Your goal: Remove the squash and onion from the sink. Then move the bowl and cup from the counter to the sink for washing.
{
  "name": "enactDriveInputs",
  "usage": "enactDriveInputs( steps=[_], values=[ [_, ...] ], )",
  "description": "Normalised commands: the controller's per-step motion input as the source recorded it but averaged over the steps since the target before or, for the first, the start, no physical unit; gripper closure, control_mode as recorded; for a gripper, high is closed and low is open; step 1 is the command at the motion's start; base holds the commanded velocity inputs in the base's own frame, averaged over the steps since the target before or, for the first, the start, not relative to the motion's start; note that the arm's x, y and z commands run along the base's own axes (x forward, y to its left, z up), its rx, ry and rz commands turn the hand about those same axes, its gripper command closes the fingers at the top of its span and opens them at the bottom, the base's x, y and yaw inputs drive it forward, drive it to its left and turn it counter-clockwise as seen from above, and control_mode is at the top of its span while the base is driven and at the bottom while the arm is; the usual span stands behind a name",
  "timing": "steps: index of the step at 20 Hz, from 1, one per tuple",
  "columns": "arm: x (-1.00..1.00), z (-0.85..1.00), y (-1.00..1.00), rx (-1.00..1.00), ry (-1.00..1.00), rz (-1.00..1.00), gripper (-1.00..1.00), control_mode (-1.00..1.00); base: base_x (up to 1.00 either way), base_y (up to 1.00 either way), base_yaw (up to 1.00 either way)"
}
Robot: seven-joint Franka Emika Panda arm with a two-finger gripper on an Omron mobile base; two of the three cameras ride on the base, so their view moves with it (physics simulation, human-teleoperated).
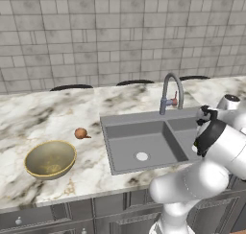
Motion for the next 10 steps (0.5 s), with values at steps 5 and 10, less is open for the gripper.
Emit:
enactDriveInputs(
  steps=[5, 10],
  values=[
    [0.25, -0.16, -0.15, -0.04, 0.00, -0.01, -1.00, -1.00, 0.00, 0.00, 0.00],
    [0.23, -0.09, -0.21, -0.02, 0.00, 0.00, -1.00, -1.00, 0.00, 0.00, 0.00]
  ],
)
